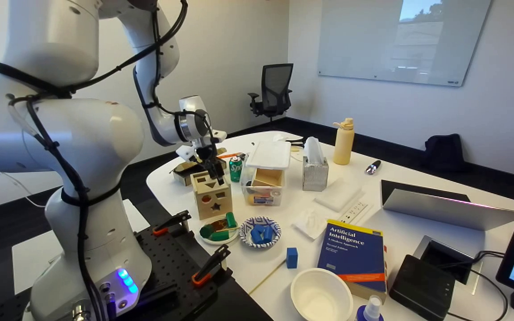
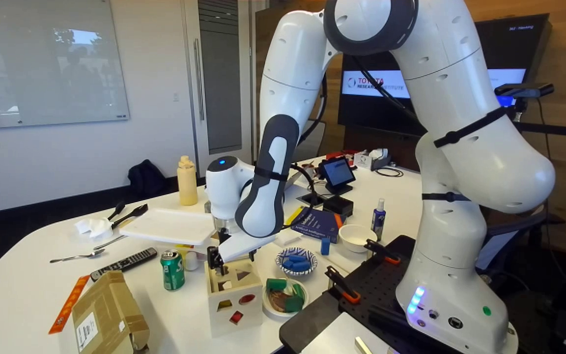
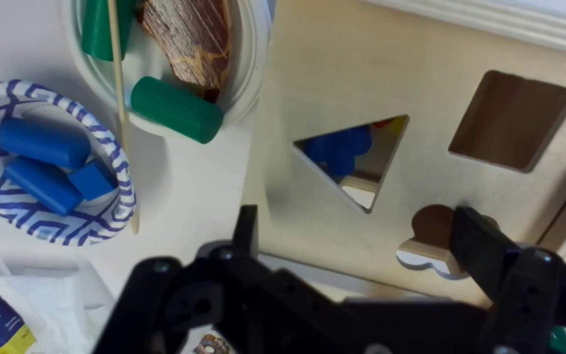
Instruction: Slide open the lid of the shape sorter
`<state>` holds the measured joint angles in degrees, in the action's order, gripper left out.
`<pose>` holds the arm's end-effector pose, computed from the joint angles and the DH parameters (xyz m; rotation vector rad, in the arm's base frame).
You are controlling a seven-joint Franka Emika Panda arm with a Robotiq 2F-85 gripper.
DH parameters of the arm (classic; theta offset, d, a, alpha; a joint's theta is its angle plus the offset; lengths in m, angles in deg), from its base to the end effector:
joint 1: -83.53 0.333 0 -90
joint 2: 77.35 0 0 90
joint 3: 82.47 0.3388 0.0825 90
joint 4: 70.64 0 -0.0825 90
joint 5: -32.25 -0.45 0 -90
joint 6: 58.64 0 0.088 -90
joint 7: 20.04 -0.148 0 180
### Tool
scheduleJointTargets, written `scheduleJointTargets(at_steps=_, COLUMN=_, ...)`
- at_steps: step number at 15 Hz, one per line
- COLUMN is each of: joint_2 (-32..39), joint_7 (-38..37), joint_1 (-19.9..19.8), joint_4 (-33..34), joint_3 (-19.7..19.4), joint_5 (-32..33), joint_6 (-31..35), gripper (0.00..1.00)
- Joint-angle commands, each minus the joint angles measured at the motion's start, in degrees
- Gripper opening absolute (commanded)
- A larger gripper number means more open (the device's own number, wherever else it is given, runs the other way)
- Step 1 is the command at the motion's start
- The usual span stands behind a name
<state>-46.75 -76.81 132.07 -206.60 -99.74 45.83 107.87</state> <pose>0.4533 0.2592 0.0278 2.9766 -0.2584 0.2228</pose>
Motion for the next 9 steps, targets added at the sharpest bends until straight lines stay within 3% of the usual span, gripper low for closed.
scheduleJointTargets(at_steps=1, joint_2=-0.1, joint_7=-3.3, joint_1=4.8, joint_4=-1.0, joint_3=-4.0, joint_5=0.8, joint_6=-0.2, gripper=1.0)
scheduleJointTargets(at_steps=5, joint_2=0.0, joint_7=-5.1, joint_1=8.3, joint_4=-1.6, joint_3=-8.4, joint_5=1.0, joint_6=-0.7, gripper=1.0)
scheduleJointTargets(at_steps=9, joint_2=0.6, joint_7=-4.3, joint_1=7.5, joint_4=-1.8, joint_3=-8.7, joint_5=0.0, joint_6=-1.6, gripper=1.0)
